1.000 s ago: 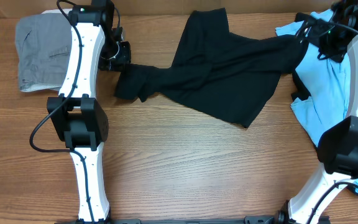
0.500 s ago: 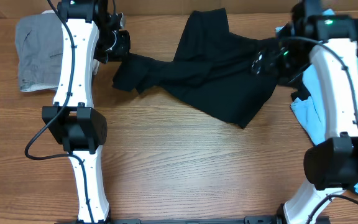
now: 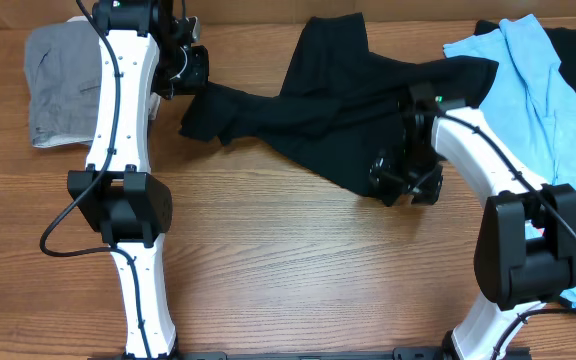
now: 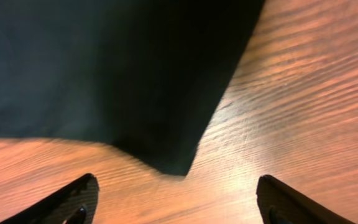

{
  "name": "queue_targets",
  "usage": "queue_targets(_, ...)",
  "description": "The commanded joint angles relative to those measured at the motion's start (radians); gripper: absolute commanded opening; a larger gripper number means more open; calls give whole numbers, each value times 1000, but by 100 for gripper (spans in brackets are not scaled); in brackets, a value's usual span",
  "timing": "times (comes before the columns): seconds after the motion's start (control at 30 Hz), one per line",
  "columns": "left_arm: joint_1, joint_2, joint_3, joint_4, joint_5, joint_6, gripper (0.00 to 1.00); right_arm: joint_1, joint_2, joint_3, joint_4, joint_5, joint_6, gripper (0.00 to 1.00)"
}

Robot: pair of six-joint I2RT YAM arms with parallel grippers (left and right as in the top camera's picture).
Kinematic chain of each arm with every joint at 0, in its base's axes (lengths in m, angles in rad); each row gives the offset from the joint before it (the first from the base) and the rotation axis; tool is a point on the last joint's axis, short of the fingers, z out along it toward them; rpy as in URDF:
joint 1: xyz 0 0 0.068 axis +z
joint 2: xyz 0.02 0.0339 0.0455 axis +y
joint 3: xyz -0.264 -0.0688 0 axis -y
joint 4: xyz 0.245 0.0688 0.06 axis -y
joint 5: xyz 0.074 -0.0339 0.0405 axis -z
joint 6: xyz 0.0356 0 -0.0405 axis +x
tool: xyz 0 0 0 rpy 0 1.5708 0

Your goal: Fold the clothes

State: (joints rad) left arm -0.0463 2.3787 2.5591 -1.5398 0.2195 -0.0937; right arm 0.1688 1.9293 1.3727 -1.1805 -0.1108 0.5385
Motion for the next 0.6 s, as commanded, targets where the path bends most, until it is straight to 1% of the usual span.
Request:
queue_targets(0.0,-8,-24,14,3,-21,30,4,-6,-4,-87,52,1,74,80)
queue_targets(0.07,-7,-24,14,3,-21,30,4,-6,-4,-119,88,1,88,75)
queue_targets(0.17,-7,-24,14,3,-21,30,4,-6,-4,-145,141,-2,91,66)
queue_targets(0.3,-8,-24,14,4,-21,27,4,-6,-4,-174,222,-1,90,44)
queue_targets(0.37,-8,-24,14,4,-21,27,4,-6,-4,-182,245,16,91,25)
queue_targets(0.4,-8,-24,14,4,-21,27,4,-6,-4,-182,246,29,91,18)
queue_targets(0.43,-8,-24,14,4,-21,27,4,-7,-4,-182,245,47,90,9)
queue_targets(0.47,-8,-24,14,4,-24,27,4,-9,-5,-182,237,58,90,4)
queue_targets(0.57,-4,-24,14,3,-50,27,4,-30,-19,-169,166,87,69,4)
